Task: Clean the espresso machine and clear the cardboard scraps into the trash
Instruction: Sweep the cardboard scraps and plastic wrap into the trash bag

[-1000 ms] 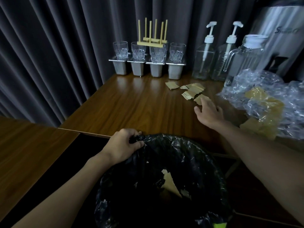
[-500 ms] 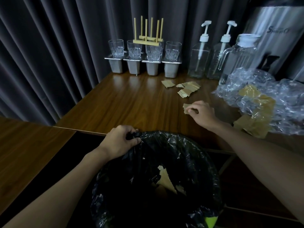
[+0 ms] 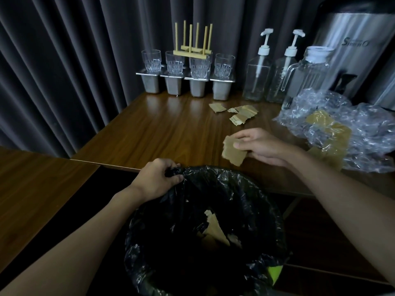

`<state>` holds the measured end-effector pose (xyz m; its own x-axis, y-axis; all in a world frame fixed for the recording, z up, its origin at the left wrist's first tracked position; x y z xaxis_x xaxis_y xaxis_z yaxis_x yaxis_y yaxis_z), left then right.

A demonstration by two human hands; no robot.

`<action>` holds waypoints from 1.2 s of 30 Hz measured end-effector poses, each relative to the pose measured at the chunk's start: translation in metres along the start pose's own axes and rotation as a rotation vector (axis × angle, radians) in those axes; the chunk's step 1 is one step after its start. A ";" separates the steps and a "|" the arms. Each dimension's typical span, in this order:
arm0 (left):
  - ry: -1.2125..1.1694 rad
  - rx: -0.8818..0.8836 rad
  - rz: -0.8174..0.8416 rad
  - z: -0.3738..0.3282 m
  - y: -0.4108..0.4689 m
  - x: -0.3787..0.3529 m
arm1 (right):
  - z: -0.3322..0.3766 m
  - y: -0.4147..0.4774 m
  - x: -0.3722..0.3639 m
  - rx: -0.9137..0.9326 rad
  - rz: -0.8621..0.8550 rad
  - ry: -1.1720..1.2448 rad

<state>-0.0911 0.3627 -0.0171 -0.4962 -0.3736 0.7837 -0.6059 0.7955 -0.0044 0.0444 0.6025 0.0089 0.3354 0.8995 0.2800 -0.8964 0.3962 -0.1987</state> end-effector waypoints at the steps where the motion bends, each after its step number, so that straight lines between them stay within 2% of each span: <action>1: 0.002 0.000 0.001 0.000 0.000 0.000 | 0.006 -0.008 -0.013 -0.025 0.151 0.039; 2: 0.003 0.002 0.000 -0.001 0.000 0.000 | 0.008 -0.013 -0.023 -0.038 0.265 0.014; 3: 0.004 0.004 0.000 -0.001 0.000 0.001 | 0.007 -0.014 -0.028 -0.030 0.304 -0.041; 4: 0.004 0.005 -0.001 -0.001 0.001 0.001 | 0.004 -0.009 -0.027 -0.002 0.257 -0.088; 8: -0.004 0.007 -0.002 -0.001 0.000 0.001 | -0.019 0.023 0.009 0.083 -0.259 -0.209; 12: -0.003 0.007 -0.002 0.002 0.002 0.000 | -0.039 0.053 0.030 0.086 -0.528 -0.564; 14: -0.006 0.015 0.004 0.003 0.004 0.001 | -0.036 0.069 0.037 0.086 -0.582 -0.645; 18: 0.006 0.016 0.004 0.003 0.005 0.001 | -0.032 0.100 0.052 0.056 -0.582 -0.739; 22: -0.015 0.011 -0.003 0.004 0.005 0.000 | -0.035 0.121 0.056 0.001 -0.510 -0.869; 27: -0.031 0.002 -0.011 0.003 0.005 -0.001 | -0.036 0.114 0.042 0.074 -0.405 -0.993; 33: -0.023 -0.017 -0.002 0.003 0.006 0.000 | -0.030 0.067 0.008 0.347 -0.361 -0.816; 36: -0.008 -0.015 0.006 0.001 0.007 0.001 | -0.031 0.047 -0.002 0.395 -0.345 -0.708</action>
<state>-0.0963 0.3672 -0.0171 -0.5050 -0.3728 0.7784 -0.5935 0.8048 0.0004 0.0105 0.6251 -0.0302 0.4649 0.3640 0.8071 -0.8570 0.4141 0.3068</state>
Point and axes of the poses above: each hand's wrist, its own y-axis towards the middle knuckle, its own x-axis out of the back of the hand, z = x × y, the point moved 6 cm from there along y, towards the middle knuckle, and after that the axes turned 1 degree about -y, right-handed, at the moved point
